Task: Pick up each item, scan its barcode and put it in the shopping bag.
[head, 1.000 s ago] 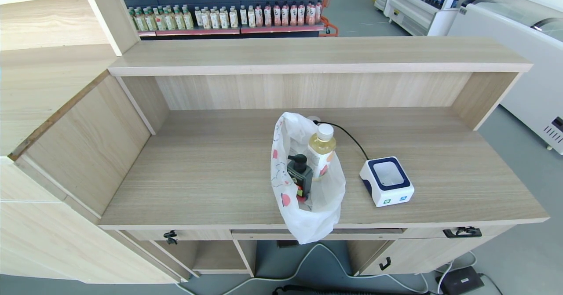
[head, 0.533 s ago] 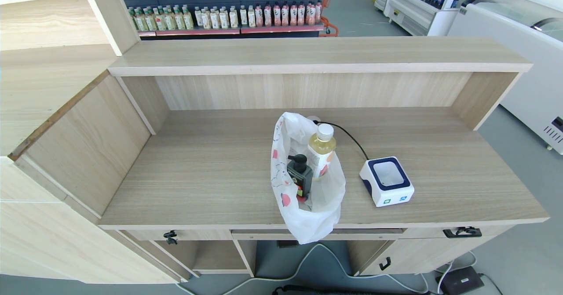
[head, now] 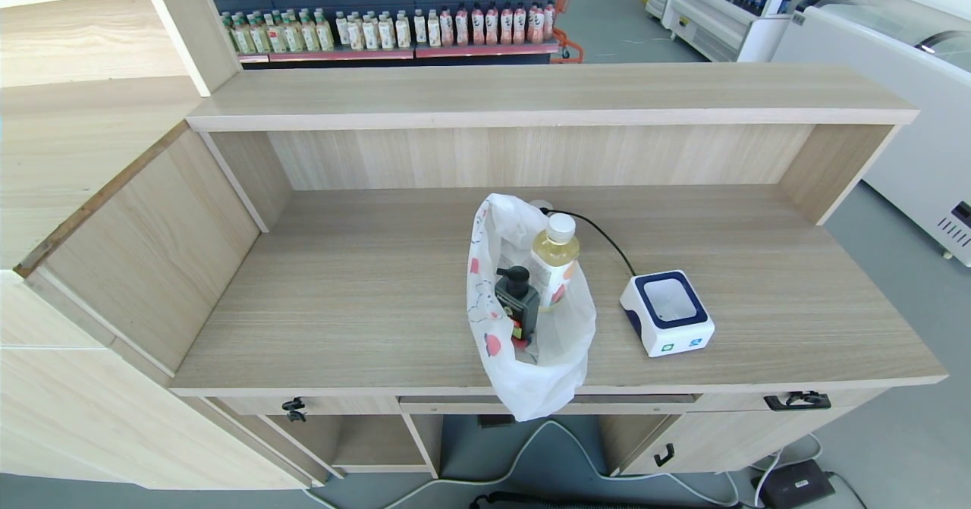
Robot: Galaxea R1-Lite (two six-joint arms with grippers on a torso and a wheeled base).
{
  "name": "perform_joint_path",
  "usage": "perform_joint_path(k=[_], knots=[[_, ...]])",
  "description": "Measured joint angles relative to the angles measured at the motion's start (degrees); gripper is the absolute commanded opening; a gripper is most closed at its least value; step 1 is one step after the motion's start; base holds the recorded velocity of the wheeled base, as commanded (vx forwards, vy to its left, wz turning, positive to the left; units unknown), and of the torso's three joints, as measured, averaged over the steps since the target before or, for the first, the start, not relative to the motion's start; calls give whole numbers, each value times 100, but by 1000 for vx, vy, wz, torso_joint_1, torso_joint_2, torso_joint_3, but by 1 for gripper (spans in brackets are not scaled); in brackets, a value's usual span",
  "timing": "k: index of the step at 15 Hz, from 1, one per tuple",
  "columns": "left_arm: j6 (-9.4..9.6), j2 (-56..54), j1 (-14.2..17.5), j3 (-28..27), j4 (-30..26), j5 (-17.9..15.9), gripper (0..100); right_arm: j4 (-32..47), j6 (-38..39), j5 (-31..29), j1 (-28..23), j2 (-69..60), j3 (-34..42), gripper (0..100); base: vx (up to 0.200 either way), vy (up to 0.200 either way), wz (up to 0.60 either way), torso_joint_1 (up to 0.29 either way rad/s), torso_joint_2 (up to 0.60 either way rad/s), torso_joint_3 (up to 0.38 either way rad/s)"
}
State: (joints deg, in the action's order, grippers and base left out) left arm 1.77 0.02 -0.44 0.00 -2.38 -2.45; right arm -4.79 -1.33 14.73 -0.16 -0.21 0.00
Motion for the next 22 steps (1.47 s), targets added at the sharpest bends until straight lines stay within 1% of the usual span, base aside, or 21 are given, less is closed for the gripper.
perform_joint_path(k=[4,6,7,9,10,14,22], knots=[[0,0,0,0,0,0,100,-10,688,-20,-2,0,0,100,0,0,0,0,0,0],[-2,0,0,0,2,-1,100,-27,666,-212,-2,0,0,100,0,0,0,0,0,0],[0,0,0,0,2,-1,100,-29,527,-663,-2,0,0,100,0,0,0,0,0,0],[-2,0,0,0,0,-1,100,63,266,-1907,-2,2,0,100,0,0,0,0,0,0],[0,0,0,0,0,-1,100,118,343,-2124,-2,2,0,100,0,0,0,0,0,0],[-2,0,0,0,0,-1,100,389,444,-2030,-5,5,-2,100,0,0,0,0,0,0],[0,0,0,0,0,0,100,400,491,-1963,-2,10,0,100,0,0,0,0,0,0]])
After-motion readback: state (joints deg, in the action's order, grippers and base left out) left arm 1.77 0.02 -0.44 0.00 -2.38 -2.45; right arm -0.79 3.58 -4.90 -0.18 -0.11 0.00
